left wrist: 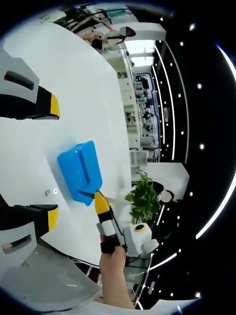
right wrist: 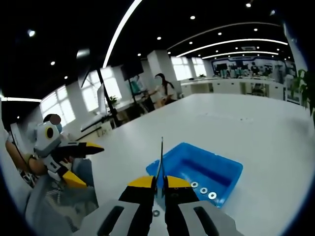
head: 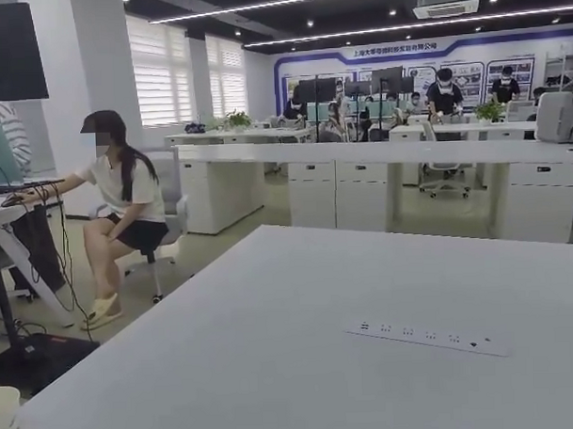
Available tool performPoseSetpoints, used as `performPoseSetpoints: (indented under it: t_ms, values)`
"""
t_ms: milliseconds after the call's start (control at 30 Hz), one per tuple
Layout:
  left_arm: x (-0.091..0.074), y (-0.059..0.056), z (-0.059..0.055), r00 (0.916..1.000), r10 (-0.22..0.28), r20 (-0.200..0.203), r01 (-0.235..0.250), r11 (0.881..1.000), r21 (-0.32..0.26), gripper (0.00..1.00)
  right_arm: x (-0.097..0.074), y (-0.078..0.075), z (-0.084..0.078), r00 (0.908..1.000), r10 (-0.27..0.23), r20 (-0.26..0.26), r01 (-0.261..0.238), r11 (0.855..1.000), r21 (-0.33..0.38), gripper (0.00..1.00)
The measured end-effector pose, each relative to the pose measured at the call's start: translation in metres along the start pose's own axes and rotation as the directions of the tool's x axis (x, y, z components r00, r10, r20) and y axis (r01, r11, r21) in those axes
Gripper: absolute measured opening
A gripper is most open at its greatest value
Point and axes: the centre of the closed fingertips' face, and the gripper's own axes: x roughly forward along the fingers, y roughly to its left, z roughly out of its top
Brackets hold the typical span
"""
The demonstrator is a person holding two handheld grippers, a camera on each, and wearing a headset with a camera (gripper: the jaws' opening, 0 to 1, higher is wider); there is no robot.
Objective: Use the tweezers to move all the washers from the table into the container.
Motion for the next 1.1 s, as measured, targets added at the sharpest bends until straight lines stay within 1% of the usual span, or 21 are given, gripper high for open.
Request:
performPoseSetpoints:
  t_ms: [233, 400, 500, 733, 867, 1100]
  values:
    - [-0.001, 0.003, 0.001, 0.9999, 0.013, 0.010, -0.013, 1.000, -0.004, 0.70, 0.000, 0.000, -0.008, 1.0000, -0.001, -0.006, 0.001, 1.000, 0.015, 0.04]
    - [-0.001, 0.001, -0.001, 1.0000, 0.006, -0.003, -0.006, 1.000, 0.004, 0.70, 0.000, 0.001, -0.013, 0.9999, 0.002, -0.013, -0.002, 1.000, 0.020, 0.04]
    - [-0.001, 0.000, -0.003, 0.9999, 0.000, -0.014, 0.000, 1.000, 0.009, 0.69, 0.002, 0.001, -0.020, 0.9997, 0.002, -0.025, -0.001, 1.000, 0.022, 0.04]
    - [0.000, 0.000, -0.003, 0.9999, -0.002, -0.015, 0.002, 1.000, 0.012, 0.69, 0.009, 0.001, -0.037, 0.9981, 0.008, -0.062, -0.006, 0.999, 0.036, 0.04]
    - [0.000, 0.000, -0.005, 0.9997, -0.003, -0.024, 0.003, 1.000, 0.017, 0.68, 0.012, 0.003, -0.042, 0.9971, 0.016, -0.075, -0.012, 0.999, 0.042, 0.04]
    - [-0.001, 0.000, -0.005, 0.9996, -0.002, -0.027, 0.002, 1.000, 0.020, 0.68, 0.021, 0.005, -0.050, 0.9943, 0.025, -0.104, -0.021, 0.999, 0.032, 0.04]
